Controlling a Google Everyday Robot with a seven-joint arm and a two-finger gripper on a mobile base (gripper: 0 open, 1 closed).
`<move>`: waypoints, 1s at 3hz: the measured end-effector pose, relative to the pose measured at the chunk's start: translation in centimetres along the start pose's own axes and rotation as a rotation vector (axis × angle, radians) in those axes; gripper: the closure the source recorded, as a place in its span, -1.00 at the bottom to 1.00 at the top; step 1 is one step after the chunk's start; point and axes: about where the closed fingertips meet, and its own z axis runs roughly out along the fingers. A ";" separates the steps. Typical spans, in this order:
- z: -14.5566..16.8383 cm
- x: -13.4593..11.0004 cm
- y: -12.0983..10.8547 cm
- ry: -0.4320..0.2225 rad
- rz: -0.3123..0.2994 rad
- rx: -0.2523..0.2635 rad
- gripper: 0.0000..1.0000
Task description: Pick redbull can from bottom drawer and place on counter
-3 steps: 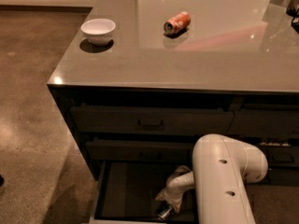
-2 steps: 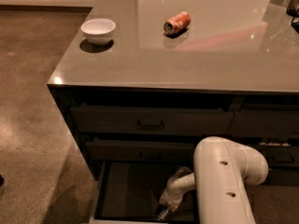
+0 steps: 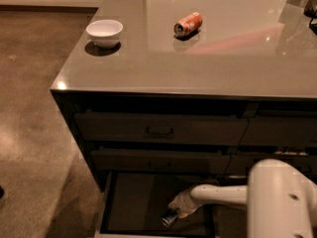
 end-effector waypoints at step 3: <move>-15.4 0.6 -3.8 -0.011 -0.041 0.472 1.00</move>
Offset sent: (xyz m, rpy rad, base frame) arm 0.0127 -0.0902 0.1819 0.4165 -0.4927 0.0404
